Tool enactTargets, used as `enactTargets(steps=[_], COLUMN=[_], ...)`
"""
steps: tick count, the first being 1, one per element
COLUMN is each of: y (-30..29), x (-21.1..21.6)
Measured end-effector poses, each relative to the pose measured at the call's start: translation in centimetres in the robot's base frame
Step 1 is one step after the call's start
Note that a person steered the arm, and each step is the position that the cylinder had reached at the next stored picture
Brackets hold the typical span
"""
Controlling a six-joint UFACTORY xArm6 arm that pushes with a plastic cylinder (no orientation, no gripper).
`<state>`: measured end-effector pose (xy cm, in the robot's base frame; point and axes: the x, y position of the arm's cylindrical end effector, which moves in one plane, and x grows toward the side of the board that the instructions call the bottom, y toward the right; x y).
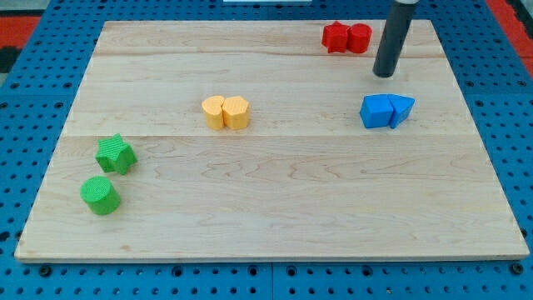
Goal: Separate the yellow blocks
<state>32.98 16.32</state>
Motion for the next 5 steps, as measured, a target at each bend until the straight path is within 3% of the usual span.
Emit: enactTargets(steps=[3, 5], y=[-14.1, -26.3], x=[6.6, 6.8])
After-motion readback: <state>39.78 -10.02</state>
